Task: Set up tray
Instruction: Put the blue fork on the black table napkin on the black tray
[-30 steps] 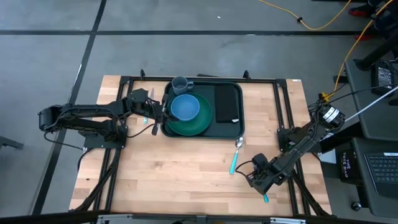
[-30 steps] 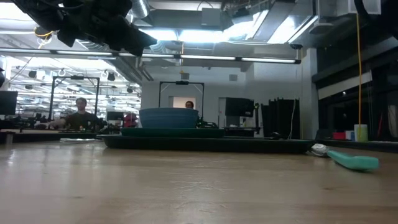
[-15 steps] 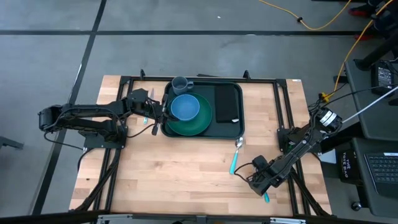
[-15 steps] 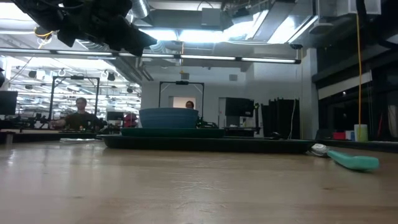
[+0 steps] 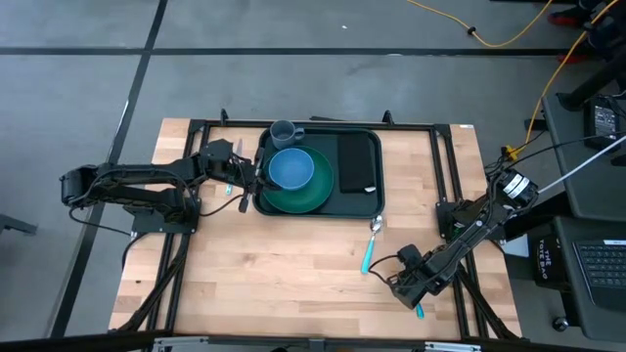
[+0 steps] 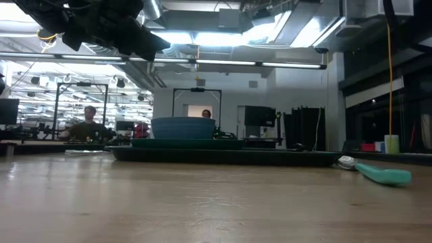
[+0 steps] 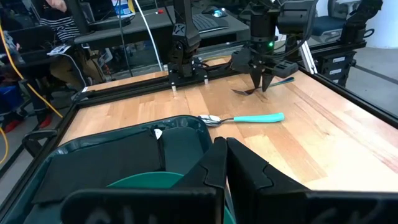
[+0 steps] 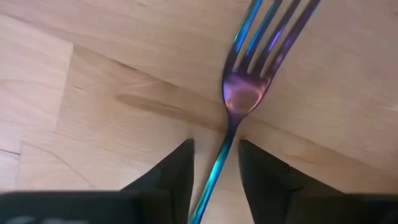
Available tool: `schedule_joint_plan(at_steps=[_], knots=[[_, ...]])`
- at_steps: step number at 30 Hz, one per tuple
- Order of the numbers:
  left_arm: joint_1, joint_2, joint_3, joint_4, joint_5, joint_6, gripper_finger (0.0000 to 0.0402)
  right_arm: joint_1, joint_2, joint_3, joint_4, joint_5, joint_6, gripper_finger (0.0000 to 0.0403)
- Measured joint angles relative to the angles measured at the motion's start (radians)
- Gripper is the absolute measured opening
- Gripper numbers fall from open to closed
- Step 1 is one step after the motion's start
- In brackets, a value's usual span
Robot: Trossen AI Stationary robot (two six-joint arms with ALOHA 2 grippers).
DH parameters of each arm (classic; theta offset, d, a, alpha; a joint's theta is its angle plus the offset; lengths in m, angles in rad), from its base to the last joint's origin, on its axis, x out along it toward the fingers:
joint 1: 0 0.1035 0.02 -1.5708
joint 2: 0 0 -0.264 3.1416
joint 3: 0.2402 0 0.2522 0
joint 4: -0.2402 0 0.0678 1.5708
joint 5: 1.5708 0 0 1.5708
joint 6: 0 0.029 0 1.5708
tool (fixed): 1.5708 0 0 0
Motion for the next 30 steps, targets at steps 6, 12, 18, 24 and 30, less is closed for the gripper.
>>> schedule_joint_plan(at_steps=[6,12,18,24,30], knots=[[0.0,0.0,0.0,0.0,0.0,0.0,0.0003,-0.001,0.001,0.0,0.005,0.006,0.003,0.008],[0.0,0.0,0.0,0.0,0.0,0.0,0.0003,0.0,0.001,-0.001,0.003,0.027,0.006,0.0038],[0.0,0.0,0.0,-0.007,0.0,0.0,0.0003,0.0,0.002,-0.001,0.002,0.034,0.005,0.0014],[0.0,0.0,0.0,-0.012,0.0,0.0,0.0003,0.0,0.002,-0.001,0.001,0.035,0.003,0.0018],[0.0,0.0,0.0,-0.012,0.0,0.0,0.0003,0.0,-0.014,-0.003,0.001,0.041,-0.001,0.0015]])
